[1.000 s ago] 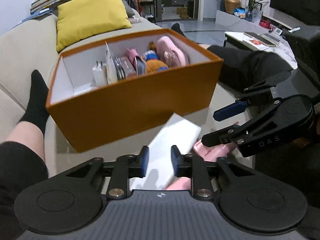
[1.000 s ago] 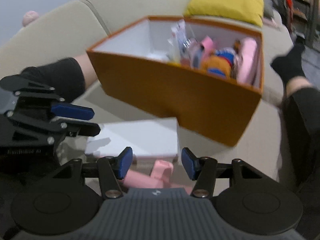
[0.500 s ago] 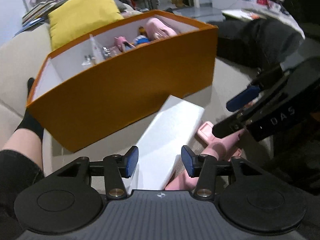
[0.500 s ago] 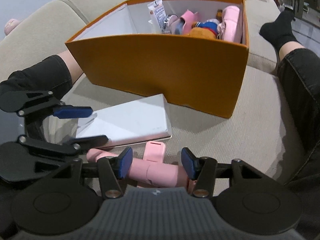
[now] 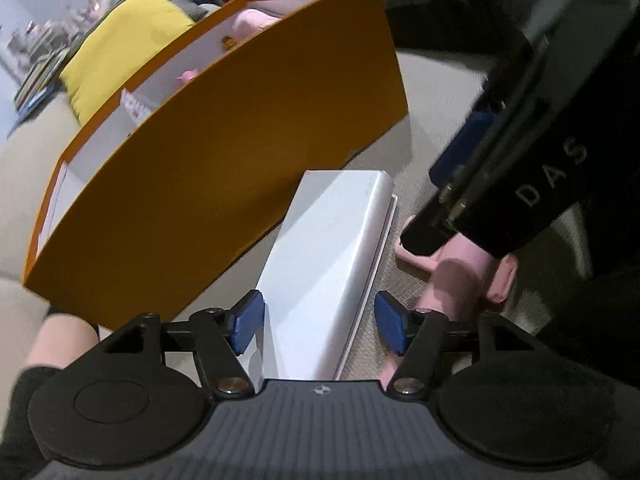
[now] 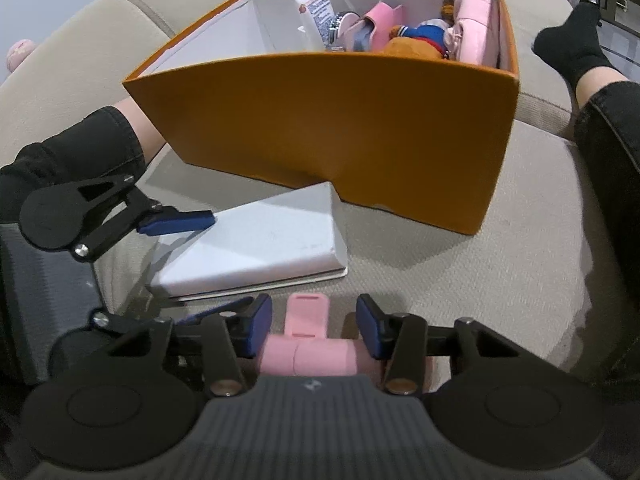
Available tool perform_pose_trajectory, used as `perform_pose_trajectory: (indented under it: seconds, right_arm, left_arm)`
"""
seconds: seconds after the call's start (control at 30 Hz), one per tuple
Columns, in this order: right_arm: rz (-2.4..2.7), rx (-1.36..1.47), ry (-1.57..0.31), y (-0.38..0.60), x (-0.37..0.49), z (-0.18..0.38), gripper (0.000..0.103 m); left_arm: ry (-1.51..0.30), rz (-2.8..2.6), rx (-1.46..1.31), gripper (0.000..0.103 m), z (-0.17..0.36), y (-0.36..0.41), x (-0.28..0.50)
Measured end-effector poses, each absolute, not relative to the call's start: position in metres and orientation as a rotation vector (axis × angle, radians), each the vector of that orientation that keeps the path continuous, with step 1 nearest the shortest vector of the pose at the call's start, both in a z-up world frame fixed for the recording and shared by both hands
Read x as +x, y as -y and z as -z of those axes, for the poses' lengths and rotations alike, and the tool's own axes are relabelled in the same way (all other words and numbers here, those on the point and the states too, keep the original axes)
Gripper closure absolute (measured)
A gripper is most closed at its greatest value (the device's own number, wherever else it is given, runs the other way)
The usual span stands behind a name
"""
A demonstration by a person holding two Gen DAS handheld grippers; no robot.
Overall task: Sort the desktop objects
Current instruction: 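Grasp the white rectangular box lengthwise with the left gripper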
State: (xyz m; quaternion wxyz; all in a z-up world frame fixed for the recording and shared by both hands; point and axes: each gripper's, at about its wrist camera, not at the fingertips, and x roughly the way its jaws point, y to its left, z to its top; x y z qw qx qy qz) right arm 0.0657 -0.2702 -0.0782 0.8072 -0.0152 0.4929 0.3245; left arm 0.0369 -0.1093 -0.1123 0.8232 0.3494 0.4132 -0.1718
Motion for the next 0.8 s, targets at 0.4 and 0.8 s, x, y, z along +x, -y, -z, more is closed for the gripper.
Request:
perform_pose_trajectory:
  seconds: [0.4,0.8]
  right_arm:
    - [-0.744,-0.108,-1.099,0.260,0.072,0.078,0.055]
    - [-0.775,-0.298,-1.213,0.233,0.079,0.088,0.058]
  left_arm:
    - [-0.913,0.433,0.688,0.054,0.094,0.082,0.043]
    - [-1.086,0.400,0.229,0.070,0.060,0.027,0.062]
